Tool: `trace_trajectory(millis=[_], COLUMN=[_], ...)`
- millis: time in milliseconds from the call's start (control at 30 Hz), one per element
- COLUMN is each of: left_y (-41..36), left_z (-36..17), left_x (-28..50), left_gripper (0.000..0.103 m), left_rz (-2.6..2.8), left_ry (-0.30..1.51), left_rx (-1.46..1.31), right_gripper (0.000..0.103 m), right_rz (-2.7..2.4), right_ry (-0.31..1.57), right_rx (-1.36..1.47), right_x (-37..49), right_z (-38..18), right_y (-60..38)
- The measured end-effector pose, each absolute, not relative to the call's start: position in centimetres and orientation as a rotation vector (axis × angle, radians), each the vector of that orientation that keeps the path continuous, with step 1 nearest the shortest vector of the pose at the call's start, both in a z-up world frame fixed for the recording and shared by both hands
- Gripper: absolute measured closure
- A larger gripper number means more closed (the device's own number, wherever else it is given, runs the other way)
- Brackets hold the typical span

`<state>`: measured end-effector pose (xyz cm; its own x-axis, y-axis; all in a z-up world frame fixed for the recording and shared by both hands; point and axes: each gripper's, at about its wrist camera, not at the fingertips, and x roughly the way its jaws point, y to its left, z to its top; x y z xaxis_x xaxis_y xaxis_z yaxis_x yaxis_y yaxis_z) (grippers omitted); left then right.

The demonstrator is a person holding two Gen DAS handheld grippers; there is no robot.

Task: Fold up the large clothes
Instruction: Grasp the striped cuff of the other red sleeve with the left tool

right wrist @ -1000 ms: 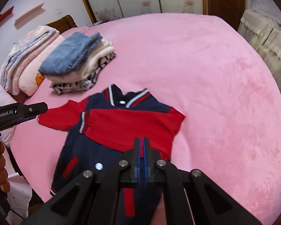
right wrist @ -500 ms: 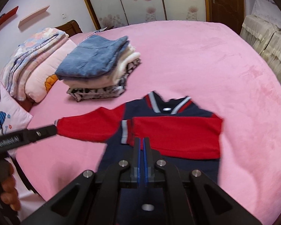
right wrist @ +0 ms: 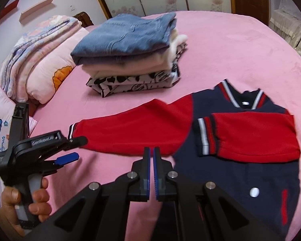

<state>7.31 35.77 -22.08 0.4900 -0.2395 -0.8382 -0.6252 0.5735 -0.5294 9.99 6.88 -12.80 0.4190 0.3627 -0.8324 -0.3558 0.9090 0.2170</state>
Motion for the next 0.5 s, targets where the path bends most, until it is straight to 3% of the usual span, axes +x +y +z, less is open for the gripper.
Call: trace_trajectory(millis=[200, 267, 300, 333, 500], left_y=[38.3, 38.6, 38.7, 38.8, 36.7], left_z=[-25.0, -25.3, -25.4, -25.4, -22.2], left_x=[8.2, 8.5, 8.6, 8.7, 9.5], left_gripper=[0.045, 0.057, 0.075, 0.084, 0.087], left_rz=[0.305, 0.324, 0.344, 0.348, 0.347], left_ry=[1.041, 1.027, 1.025, 1.024, 0.983], left_rx=[-1.074, -1.093, -1.094, -1.098, -1.01], right_gripper=[0.1, 0.1, 0.1, 0.1, 0.1], right_rz=[0.44, 0.43, 0.427, 0.423, 0.398], right_ry=[1.078, 1.091, 1.097, 1.103, 1.11], right_rx=[-0.006, -0.004, -0.002, 0.001, 0.017], right_x=[10.5, 10.5, 10.6, 10.6, 10.6], right_z=[-14.6, -15.0, -15.2, -15.3, -15.0], right_y=[8.0, 8.1, 8.0, 7.9, 6.2])
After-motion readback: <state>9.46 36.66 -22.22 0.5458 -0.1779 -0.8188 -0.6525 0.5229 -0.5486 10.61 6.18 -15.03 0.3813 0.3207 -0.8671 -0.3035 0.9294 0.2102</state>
